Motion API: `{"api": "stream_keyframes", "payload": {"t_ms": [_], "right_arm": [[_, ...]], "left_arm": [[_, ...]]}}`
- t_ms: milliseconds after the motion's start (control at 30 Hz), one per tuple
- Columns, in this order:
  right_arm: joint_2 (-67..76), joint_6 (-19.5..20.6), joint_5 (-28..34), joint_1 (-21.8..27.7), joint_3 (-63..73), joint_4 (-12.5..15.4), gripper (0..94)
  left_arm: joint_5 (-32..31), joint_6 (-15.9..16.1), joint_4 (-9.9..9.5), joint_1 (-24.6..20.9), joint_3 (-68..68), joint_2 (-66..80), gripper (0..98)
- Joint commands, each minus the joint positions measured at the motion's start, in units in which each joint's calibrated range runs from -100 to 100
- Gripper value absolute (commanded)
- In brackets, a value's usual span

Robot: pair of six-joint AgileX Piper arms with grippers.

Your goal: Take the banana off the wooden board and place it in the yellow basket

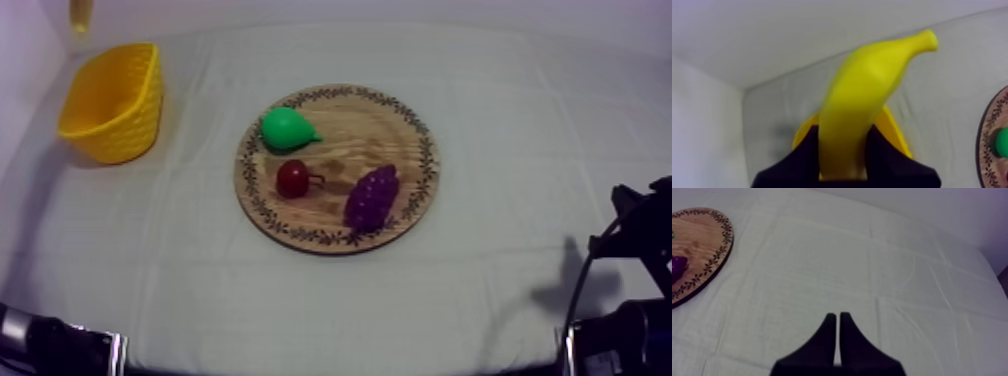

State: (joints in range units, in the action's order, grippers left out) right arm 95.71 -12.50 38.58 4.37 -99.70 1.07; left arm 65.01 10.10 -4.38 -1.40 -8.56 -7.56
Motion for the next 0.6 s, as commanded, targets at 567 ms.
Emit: {"api": "stream_keyframes", "payload": {"t_ms": [567], "right_arm": [[0.04,0.02,-0.03,-0.01,0.03,-0.02,0.6]], "left_arm": [[-5.02,0.08,1.19,-4.84,11.44,-2.47,36.7]]}}
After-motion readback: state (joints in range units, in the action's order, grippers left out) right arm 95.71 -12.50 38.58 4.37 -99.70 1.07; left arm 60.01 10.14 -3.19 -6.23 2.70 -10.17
